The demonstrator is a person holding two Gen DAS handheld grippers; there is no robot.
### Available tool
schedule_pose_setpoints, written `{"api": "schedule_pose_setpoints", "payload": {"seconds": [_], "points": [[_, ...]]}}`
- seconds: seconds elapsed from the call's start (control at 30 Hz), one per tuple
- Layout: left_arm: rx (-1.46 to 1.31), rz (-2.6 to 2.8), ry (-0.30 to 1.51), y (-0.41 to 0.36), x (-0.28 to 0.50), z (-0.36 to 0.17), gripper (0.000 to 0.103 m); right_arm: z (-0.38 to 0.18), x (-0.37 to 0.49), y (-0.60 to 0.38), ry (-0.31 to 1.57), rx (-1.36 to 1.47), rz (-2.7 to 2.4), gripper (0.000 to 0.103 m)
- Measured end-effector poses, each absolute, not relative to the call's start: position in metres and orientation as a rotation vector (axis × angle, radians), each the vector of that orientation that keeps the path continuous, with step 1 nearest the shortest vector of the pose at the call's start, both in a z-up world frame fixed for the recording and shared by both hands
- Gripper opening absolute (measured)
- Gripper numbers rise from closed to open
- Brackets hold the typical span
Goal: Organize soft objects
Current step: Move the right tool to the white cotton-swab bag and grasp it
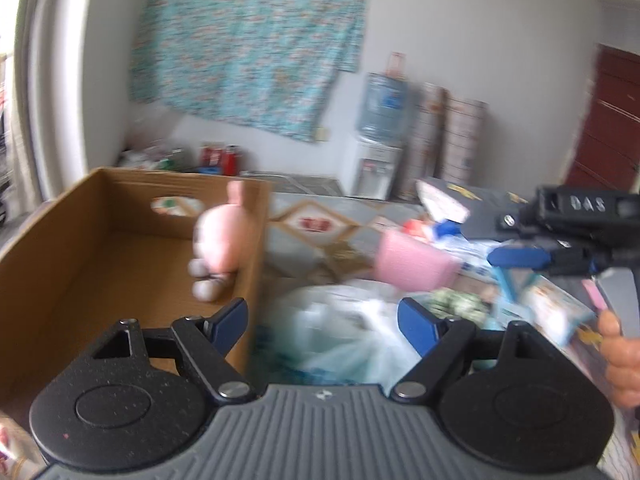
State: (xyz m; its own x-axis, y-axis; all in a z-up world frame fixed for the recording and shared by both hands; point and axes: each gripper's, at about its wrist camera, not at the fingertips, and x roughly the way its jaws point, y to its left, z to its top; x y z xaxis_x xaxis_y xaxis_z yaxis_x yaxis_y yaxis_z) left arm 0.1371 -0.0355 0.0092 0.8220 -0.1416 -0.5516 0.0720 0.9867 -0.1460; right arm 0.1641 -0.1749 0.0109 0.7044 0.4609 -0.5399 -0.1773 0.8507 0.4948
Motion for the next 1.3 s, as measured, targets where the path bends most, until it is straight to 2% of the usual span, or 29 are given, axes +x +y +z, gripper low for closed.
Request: {"api": "schedule_pose_setpoints", "payload": {"seconds": [0.23, 0.4, 0.63, 0.77, 0.9, 0.97, 1.2, 1.3], "points": [[-0.077, -0.280, 0.604, -0.093, 0.141, -0.004, 0.083, -0.005, 0.084, -0.259, 0.643, 0.475, 0.145, 0.069], [-0.105, -0.425, 0.617, -0.130, 0.151, -0.014, 0.082, 0.002, 0.071, -0.303, 0.596, 0.413, 0.044, 0.069], [-0.165, -0.612, 0.673, -0.186, 0.175, -0.036, 0.081, -0.010, 0.130, -0.365, 0.658, 0.392, -0.021, 0.069], [-0.210, -0.664, 0.746, -0.208, 0.202, -0.052, 0.075, -0.031, 0.177, -0.384, 0.764, 0.397, -0.024, 0.067], [-0.239, -0.693, 0.811, -0.229, 0.225, -0.067, 0.073, -0.049, 0.200, -0.390, 0.873, 0.424, 0.020, 0.066], [-0.246, -0.694, 0.844, -0.237, 0.236, -0.075, 0.071, -0.056, 0.204, -0.391, 0.919, 0.443, 0.052, 0.060], [-0.262, -0.668, 0.929, -0.251, 0.258, -0.095, 0.058, -0.065, 0.205, -0.381, 0.965, 0.453, 0.142, 0.025], [-0.278, -0.662, 0.948, -0.253, 0.262, -0.098, 0.054, -0.061, 0.203, -0.375, 0.953, 0.439, 0.159, 0.019]]}}
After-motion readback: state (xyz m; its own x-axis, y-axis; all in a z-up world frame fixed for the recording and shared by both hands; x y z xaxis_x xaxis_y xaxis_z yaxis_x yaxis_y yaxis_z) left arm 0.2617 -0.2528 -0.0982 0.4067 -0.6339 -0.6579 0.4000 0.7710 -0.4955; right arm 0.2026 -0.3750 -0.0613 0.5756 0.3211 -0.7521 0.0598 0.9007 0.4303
